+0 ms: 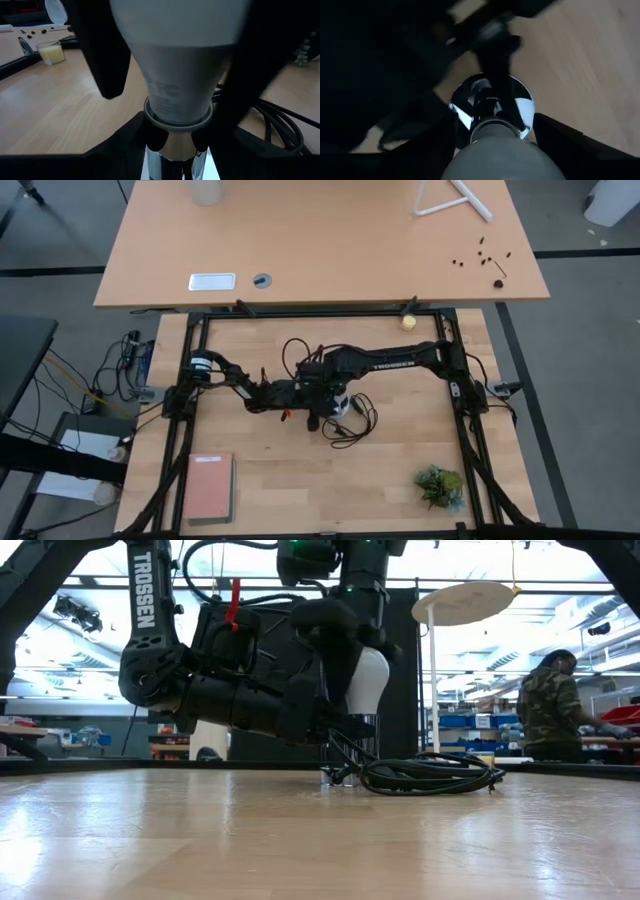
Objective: Screw lightbulb
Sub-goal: Insert the white lightbulb into the silver lamp
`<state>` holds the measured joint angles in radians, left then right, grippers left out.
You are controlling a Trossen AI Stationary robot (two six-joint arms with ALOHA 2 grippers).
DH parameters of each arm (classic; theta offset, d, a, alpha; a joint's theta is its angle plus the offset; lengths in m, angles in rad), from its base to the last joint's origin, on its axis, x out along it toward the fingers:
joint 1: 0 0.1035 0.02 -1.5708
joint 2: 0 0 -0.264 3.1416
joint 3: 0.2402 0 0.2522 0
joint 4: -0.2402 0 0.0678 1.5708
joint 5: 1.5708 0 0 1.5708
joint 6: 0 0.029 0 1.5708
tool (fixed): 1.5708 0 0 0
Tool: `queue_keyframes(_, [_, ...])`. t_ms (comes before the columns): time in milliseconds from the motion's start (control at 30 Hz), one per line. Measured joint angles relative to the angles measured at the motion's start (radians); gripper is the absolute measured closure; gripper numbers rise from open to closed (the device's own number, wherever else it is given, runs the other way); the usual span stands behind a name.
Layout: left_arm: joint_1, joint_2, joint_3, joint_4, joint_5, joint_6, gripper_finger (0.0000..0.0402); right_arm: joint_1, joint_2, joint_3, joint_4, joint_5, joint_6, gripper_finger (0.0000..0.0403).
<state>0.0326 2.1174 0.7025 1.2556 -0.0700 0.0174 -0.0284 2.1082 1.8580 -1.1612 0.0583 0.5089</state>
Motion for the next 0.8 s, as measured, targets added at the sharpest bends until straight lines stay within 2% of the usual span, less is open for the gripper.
queue_keyframes(200, [0.0, 0.0, 0.0, 0.002, 0.0, -0.004, 0.0211, -0.013, 0.0, 0.0, -0.012, 0.015, 0.252, 0.0144])
queue_keyframes(333, [0.0, 0.0, 0.0, 0.003, 0.003, -0.009, 0.0211, -0.026, 0.0, 0.0, -0.027, 0.015, 0.344, 0.0134])
queue_keyframes(800, [0.001, 0.0, -0.001, 0.005, 0.014, -0.021, 0.0211, -0.064, -0.001, 0.132, -0.052, -0.066, 0.215, 0.0126])
